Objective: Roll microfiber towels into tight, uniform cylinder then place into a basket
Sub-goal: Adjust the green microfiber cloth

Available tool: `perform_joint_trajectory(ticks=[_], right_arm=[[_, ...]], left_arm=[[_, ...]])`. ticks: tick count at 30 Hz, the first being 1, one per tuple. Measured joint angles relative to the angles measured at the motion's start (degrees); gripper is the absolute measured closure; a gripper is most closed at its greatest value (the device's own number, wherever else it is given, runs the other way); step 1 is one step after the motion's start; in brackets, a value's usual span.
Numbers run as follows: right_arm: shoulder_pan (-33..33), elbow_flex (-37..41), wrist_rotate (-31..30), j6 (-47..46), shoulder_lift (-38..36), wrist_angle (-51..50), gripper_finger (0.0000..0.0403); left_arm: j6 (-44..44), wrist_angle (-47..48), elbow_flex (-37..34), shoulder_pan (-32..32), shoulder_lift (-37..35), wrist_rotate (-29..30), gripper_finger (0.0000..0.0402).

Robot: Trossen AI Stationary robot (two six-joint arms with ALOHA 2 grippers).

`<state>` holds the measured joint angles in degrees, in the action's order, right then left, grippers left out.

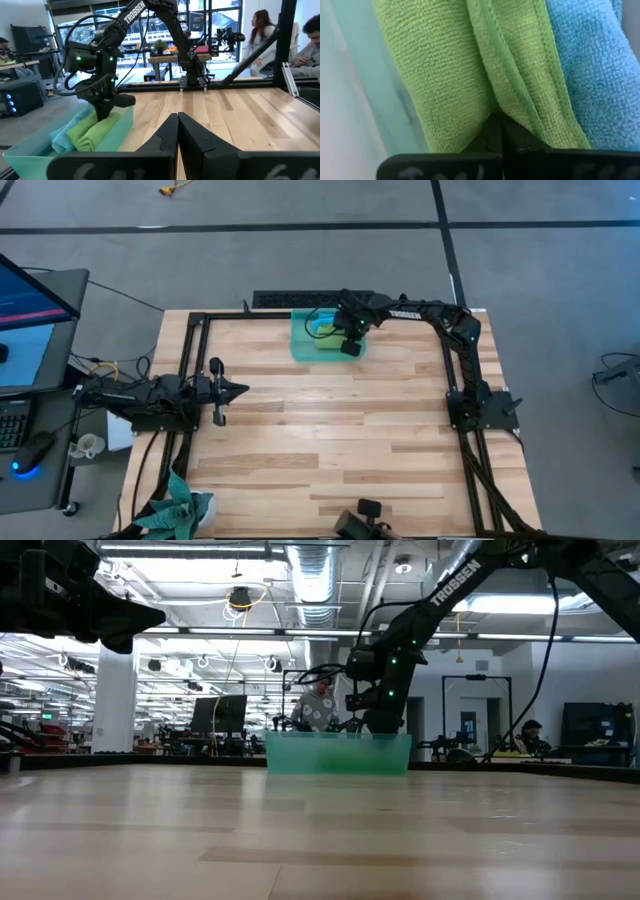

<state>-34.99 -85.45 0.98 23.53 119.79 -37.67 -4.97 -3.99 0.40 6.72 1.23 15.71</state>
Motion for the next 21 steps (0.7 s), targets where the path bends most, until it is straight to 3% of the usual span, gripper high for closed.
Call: perform_joint_trajectory(ticks=[21], right_arm=[[-0.31, -0.13, 0.62, 0.48, -2.82, -2.96, 0.0387]], left_arm=[[-0.07, 0.00, -0.01, -0.01, 0.00, 0.06, 0.0401]])
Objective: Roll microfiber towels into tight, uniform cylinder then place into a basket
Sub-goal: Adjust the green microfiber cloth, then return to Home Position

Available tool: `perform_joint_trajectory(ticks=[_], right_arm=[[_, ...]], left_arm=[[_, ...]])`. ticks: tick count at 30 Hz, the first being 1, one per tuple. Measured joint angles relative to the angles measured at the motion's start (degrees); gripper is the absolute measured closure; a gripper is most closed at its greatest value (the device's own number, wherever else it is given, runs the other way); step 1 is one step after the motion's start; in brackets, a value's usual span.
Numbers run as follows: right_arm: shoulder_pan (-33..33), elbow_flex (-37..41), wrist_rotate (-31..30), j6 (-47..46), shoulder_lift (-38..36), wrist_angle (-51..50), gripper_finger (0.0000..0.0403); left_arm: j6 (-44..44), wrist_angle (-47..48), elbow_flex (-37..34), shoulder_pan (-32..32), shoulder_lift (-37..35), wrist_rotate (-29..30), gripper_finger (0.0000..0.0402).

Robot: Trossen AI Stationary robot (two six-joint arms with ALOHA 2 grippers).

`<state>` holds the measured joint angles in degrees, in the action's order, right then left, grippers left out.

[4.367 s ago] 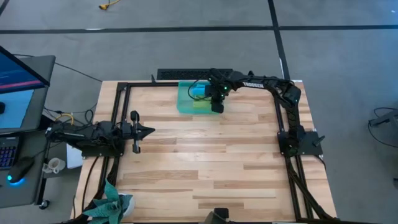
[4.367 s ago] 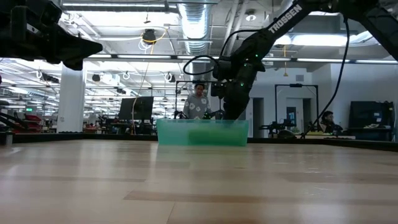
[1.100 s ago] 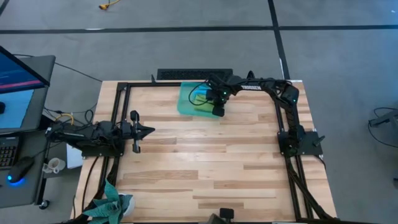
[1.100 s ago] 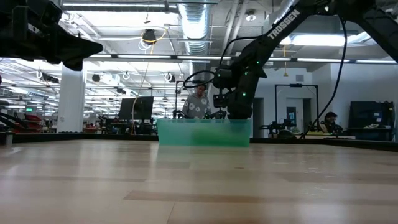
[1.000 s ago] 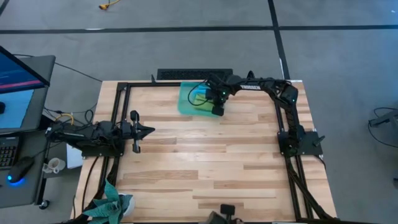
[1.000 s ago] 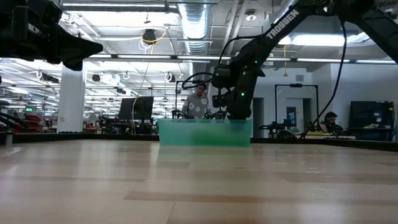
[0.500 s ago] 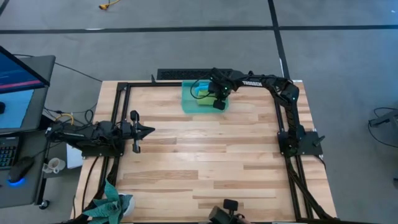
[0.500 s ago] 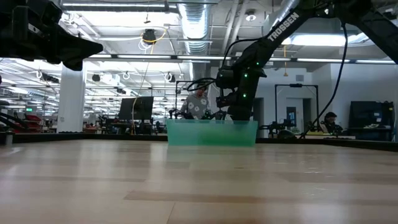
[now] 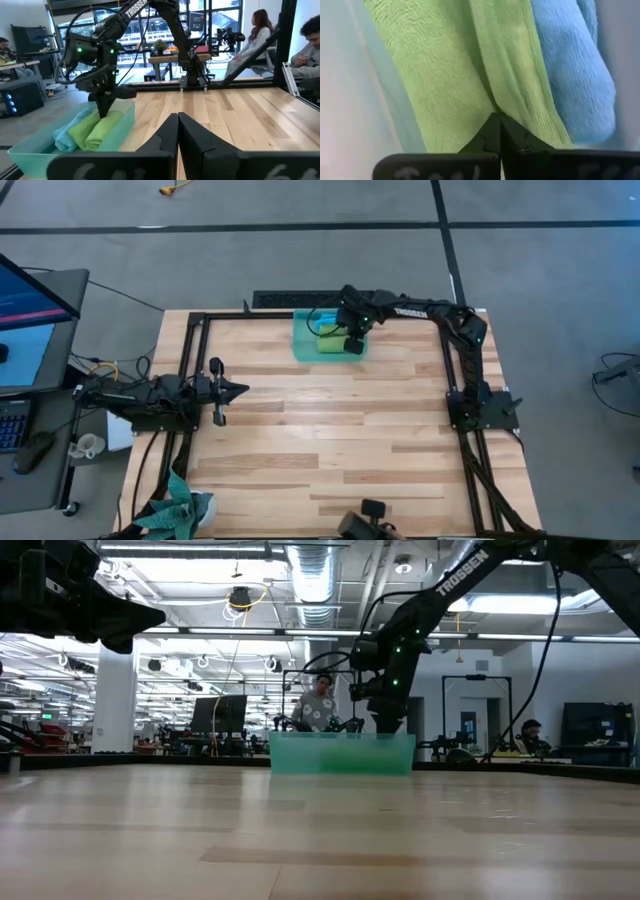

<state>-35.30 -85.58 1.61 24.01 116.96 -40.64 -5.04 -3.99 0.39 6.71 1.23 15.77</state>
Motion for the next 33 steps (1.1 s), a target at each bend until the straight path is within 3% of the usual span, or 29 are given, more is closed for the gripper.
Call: perform_joint_trajectory(ticks=[9, 13, 17, 24, 26, 33], right_arm=[[-0.88, 0.02, 0.34, 0.41, -4.30, -1.32, 0.0386], [-1.28, 1.07, 5.18, 1.59, -7.67, -1.32, 0.0389], [-1.67, 7.53, 12.80, 2.39, -14.24, 1.23, 0.0391], [1.05, 25.95, 13.39, -2.33, -30.38, 14.97, 0.0390], [2.68, 30.66, 13.40, -3.53, -35.23, 19.02, 0.0389], [9.83, 44.92, 13.38, -5.13, -50.27, 34.64, 0.0389]], left_arm=[[0.02, 0.00, 0.01, 0.00, 0.00, 0.02, 0.0401], [0.02, 0.03, 0.09, -0.01, 0.00, 0.02, 0.0401], [0.72, 3.18, 1.35, 0.00, 0.00, 2.60, 0.0401], [1.24, 4.48, 1.76, -1.19, -0.52, 9.02, 0.0401], [2.02, 4.58, 1.77, -2.55, -0.52, 7.51, 0.0401], [7.25, 4.71, 1.46, -7.02, -0.52, -6.00, 0.0401]])
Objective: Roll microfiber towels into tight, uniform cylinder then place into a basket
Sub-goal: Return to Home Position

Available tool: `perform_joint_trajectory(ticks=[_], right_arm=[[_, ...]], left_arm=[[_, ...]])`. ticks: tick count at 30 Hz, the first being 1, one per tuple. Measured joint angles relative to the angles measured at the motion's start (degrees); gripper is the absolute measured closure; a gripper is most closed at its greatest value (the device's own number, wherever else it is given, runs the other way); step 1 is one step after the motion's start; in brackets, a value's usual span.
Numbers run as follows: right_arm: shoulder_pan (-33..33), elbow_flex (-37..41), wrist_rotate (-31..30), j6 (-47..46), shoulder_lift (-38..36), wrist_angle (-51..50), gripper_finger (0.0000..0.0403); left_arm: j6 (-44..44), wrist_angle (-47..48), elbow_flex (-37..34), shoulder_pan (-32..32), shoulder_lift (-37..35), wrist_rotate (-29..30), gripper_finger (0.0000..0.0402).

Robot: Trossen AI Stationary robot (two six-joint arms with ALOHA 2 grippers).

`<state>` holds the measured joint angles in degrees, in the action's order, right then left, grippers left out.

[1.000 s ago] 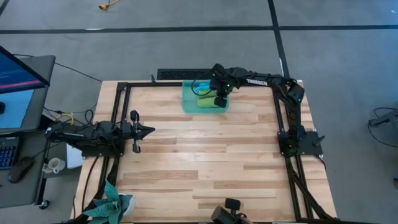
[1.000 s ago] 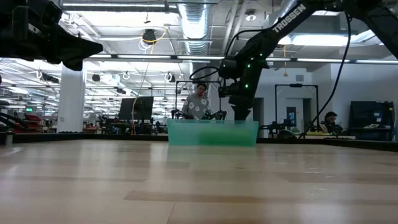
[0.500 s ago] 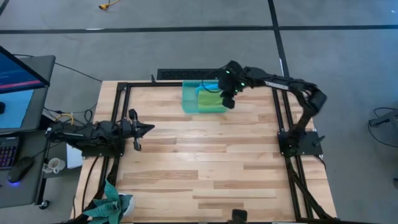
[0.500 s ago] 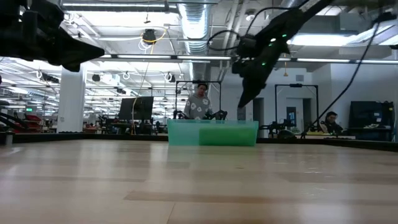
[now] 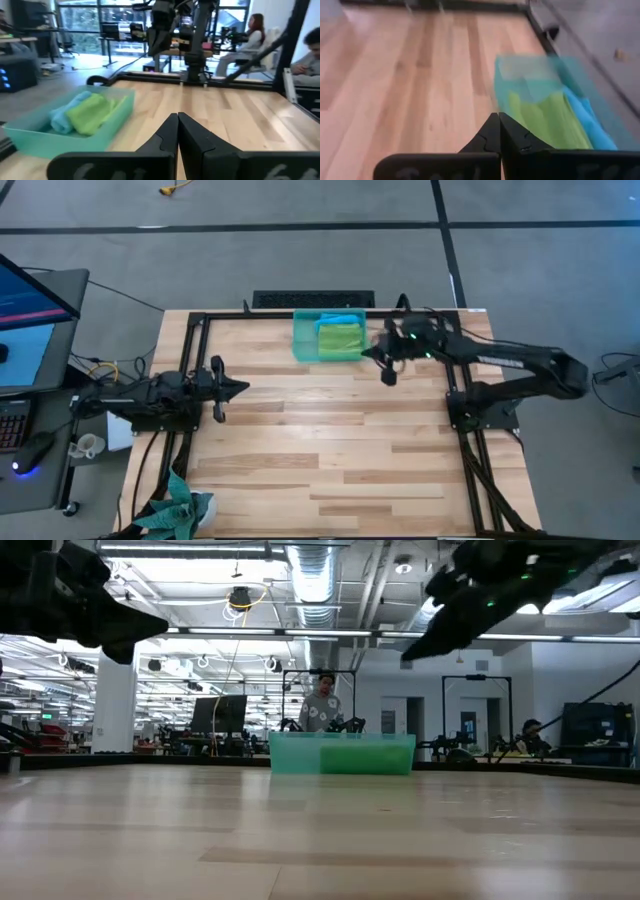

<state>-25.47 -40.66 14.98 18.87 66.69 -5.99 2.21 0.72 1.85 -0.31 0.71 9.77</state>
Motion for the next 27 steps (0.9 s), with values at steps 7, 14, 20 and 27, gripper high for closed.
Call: perform_joint_trajectory(ticks=[7, 14, 20, 27], right_arm=[[4.33, 12.64, 0.00, -3.07, -12.72, 12.74, 0.0386], [4.43, 21.65, -0.03, -7.05, -24.43, 15.18, 0.0388], [4.36, 28.45, -0.04, -9.97, -34.11, 15.31, 0.0384], [4.34, 34.44, -3.66, -13.32, -43.29, 16.11, 0.0387]], left_arm=[[1.54, -4.64, -1.32, -1.38, 0.01, -2.44, 0.0401], [3.04, -4.74, -1.33, -1.34, 0.00, -3.12, 0.0401], [1.33, -3.58, -1.38, -1.34, 0.01, -3.06, 0.0401], [5.65, -3.55, -1.42, -1.34, 0.02, -3.09, 0.0401]])
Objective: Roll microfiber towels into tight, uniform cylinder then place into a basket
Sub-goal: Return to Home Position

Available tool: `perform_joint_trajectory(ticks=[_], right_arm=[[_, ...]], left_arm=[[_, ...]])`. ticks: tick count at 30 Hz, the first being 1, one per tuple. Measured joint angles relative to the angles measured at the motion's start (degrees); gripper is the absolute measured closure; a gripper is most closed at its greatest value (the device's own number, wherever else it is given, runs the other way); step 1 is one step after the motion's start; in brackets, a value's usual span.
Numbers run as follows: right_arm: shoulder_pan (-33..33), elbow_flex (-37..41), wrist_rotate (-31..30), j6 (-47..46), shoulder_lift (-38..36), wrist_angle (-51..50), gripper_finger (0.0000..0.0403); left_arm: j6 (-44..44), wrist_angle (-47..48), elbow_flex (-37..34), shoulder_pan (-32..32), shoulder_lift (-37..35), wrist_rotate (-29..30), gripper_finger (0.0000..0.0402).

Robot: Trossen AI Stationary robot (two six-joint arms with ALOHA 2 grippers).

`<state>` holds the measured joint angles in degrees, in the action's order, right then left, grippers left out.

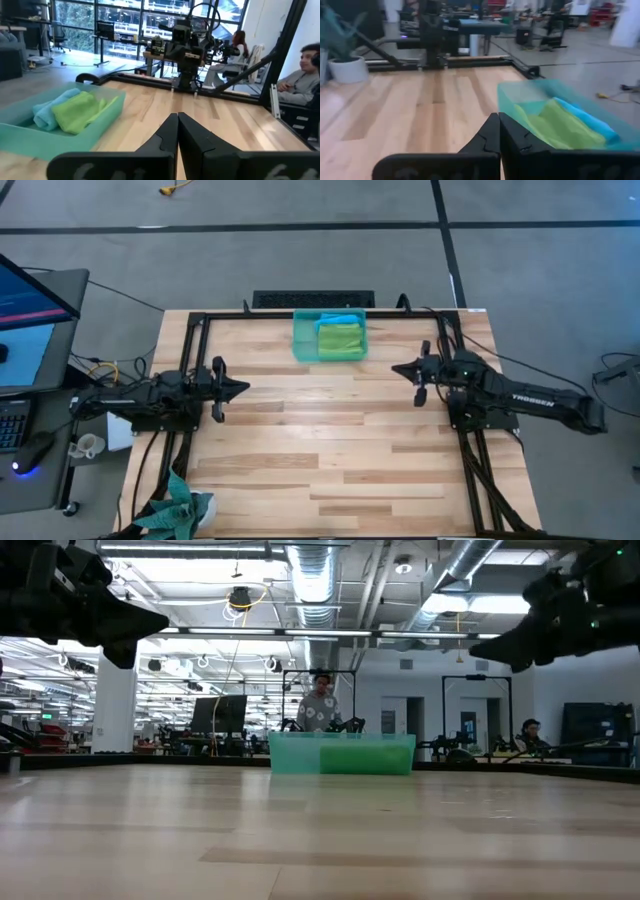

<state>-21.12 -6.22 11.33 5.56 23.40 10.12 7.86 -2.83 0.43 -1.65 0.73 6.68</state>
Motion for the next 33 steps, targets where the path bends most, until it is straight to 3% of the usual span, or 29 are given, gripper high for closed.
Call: perform_joint_trajectory(ticks=[9, 14, 21, 25, 33], right_arm=[[-0.02, 5.83, -12.91, -7.38, -4.54, -3.13, 0.0379], [0.00, 5.83, -15.91, -8.65, -4.35, -0.97, 0.0383], [0.00, 5.86, -29.48, -17.15, -4.31, -4.91, 0.0376], [0.00, 5.86, -29.41, -24.26, -4.27, -6.79, 0.0374], [0.11, 5.86, -29.32, -25.15, -4.29, -6.73, 0.0375]], left_arm=[[-0.03, 0.04, -0.02, 0.00, 0.00, -0.02, 0.0401], [-0.11, 0.07, -0.04, 0.02, 0.00, -0.03, 0.0401], [-0.08, 0.07, -0.04, 0.02, 0.00, -0.03, 0.0401], [0.13, 0.07, -0.04, 0.02, 0.00, -0.03, 0.0401], [0.07, 0.07, -0.04, 0.02, 0.00, -0.01, 0.0401]])
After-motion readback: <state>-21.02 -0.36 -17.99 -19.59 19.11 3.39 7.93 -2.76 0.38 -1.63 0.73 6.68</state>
